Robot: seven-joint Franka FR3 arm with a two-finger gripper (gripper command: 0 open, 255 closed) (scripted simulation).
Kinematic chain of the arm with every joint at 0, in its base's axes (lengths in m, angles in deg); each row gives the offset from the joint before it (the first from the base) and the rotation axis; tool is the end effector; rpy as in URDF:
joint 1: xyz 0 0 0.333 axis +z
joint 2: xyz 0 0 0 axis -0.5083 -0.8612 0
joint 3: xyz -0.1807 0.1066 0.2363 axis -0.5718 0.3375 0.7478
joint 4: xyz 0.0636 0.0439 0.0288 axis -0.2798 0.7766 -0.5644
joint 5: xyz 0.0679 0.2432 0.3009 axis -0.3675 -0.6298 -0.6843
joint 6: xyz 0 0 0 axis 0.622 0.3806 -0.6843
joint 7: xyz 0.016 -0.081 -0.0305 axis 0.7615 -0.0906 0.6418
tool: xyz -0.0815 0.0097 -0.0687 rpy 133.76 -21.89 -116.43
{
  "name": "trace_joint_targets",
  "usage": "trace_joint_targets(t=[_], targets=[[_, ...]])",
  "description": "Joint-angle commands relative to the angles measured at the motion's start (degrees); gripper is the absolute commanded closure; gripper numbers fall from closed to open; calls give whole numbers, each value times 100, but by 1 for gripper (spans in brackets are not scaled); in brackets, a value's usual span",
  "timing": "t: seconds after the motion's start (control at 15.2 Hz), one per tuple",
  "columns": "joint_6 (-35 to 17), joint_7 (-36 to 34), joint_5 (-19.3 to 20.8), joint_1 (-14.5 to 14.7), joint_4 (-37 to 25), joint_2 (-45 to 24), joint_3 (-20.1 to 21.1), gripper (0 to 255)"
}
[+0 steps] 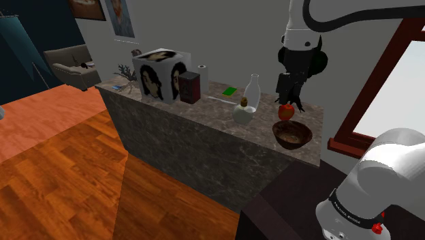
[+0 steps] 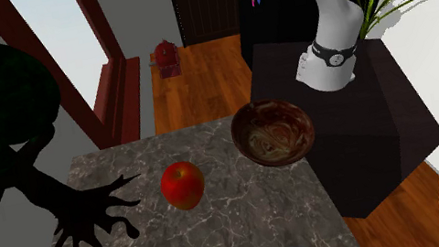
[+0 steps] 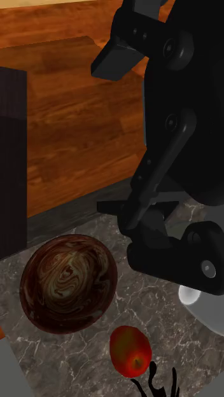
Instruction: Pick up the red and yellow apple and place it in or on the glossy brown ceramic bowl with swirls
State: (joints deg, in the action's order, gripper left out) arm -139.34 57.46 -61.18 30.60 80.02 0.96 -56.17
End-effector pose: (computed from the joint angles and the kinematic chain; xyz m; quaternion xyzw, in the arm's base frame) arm 0.3146 0.0169 0.5444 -0.9984 -0.0255 0.0501 0.0027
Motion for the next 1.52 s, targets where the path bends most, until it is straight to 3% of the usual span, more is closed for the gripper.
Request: trace_joint_targets(t=[0.0, 0.79, 1.45], targets=[[0, 0, 0, 0, 0, 0, 0, 0], [-1365, 1334, 882, -544, -25, -1432, -1114, 0], [-2380, 2416, 1076, -860, -831, -3215, -1919, 0]])
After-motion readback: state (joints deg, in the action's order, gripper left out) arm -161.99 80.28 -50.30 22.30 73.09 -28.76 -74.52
